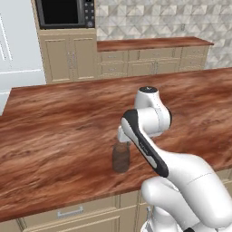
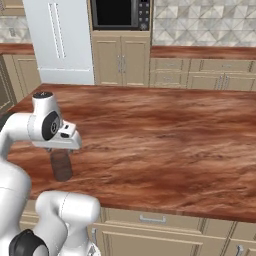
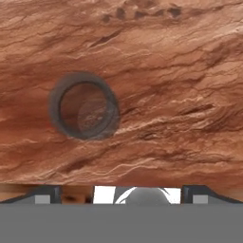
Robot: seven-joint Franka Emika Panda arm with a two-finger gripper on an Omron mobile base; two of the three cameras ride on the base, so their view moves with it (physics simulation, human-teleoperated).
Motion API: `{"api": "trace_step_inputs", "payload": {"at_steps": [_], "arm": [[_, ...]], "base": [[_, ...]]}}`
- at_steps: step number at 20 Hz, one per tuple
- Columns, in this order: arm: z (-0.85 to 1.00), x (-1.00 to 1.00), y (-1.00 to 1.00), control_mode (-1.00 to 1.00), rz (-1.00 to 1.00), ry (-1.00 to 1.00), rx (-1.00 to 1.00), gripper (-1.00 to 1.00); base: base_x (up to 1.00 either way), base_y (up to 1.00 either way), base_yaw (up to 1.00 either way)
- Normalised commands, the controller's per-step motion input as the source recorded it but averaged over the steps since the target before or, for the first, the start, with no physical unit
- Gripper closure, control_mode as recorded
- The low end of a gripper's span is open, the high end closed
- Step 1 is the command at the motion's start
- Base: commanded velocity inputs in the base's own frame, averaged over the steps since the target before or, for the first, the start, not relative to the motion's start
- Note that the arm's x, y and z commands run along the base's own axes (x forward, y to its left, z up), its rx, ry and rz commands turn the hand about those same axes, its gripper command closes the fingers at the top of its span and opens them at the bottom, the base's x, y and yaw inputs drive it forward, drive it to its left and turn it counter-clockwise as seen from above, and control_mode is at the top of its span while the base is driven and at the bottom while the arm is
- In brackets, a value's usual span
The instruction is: Pick the saucepan and jar and place them in the sink. Then turn on the water.
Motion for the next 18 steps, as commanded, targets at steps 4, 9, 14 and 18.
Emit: {"api": "trace_step_inputs", "payload": {"at_steps": [4, 9, 14, 18], "arm": [[-0.21, 0.11, 0.0, -1.0, 0.0, 0.0, 0.06, -1.0], [-0.19, 0.11, 0.01, -1.0, 0.0, 0.02, 0.03, -1.0], [-0.29, 0.24, 0.1, -1.0, 0.0, 0.0, 0.0, -1.0], [-0.05, 0.3, 0.1, -1.0, 0.0, 0.02, 0.0, -1.0]], "base": [[0.0, 0.0, 0.0], [0.0, 0.0, 0.0], [0.0, 0.0, 0.0], [0.0, 0.0, 0.0]]}}
